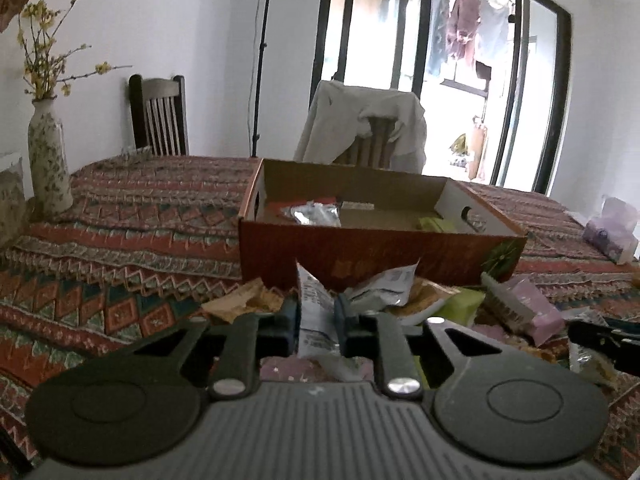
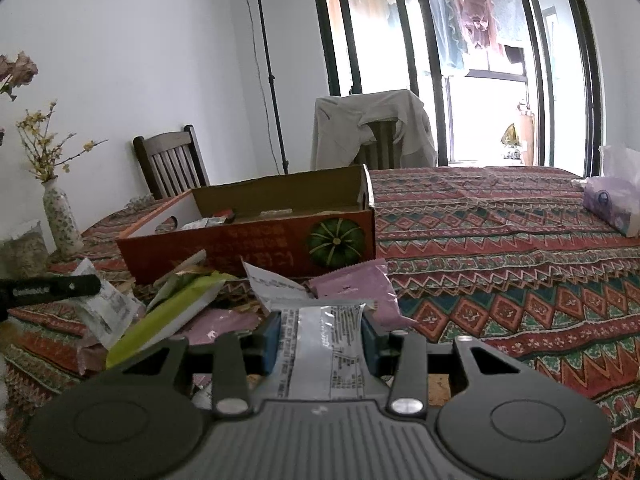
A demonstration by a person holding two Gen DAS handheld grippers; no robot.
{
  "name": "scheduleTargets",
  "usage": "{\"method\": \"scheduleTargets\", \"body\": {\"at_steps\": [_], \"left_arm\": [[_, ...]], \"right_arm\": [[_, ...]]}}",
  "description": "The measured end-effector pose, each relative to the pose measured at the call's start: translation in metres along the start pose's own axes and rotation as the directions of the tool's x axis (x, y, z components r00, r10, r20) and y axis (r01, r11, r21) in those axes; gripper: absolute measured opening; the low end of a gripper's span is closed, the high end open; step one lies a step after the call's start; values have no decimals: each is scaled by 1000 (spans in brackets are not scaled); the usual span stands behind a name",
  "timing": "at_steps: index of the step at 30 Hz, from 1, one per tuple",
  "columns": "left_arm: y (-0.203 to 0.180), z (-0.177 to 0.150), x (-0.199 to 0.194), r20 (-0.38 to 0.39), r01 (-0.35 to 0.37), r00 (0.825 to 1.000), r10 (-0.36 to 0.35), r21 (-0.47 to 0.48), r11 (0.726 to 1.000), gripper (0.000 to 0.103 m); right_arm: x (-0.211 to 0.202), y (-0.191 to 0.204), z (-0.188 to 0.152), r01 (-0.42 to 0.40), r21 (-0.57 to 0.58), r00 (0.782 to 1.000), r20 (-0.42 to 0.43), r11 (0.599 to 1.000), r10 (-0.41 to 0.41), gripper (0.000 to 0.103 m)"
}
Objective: Organize snacks
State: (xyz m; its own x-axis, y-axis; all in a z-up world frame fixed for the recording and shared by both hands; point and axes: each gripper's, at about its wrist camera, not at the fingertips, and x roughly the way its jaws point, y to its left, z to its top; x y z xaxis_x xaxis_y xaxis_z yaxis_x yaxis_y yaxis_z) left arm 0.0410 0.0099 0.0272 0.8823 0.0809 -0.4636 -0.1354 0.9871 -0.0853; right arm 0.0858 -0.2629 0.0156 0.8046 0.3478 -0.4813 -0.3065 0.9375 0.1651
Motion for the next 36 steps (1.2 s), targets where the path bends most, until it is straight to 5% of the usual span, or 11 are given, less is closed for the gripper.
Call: {"method": "scheduleTargets", "body": {"at_steps": [18,30,36], "left_arm": [[-4,60,-7,168,49,985,-49,7,999,15],[-22,111,63,187,75,980,-68,-31,997,15],[-14,107,99,191,26,982,-14,-64,998,15]], "right_arm": [[24,18,57,-20,-38,993,116,999,25,40],[105,34,127,-19,-23,989,145,1000,23,40],[146,35,128,28,4,988,154,1000,-28,40]]}}
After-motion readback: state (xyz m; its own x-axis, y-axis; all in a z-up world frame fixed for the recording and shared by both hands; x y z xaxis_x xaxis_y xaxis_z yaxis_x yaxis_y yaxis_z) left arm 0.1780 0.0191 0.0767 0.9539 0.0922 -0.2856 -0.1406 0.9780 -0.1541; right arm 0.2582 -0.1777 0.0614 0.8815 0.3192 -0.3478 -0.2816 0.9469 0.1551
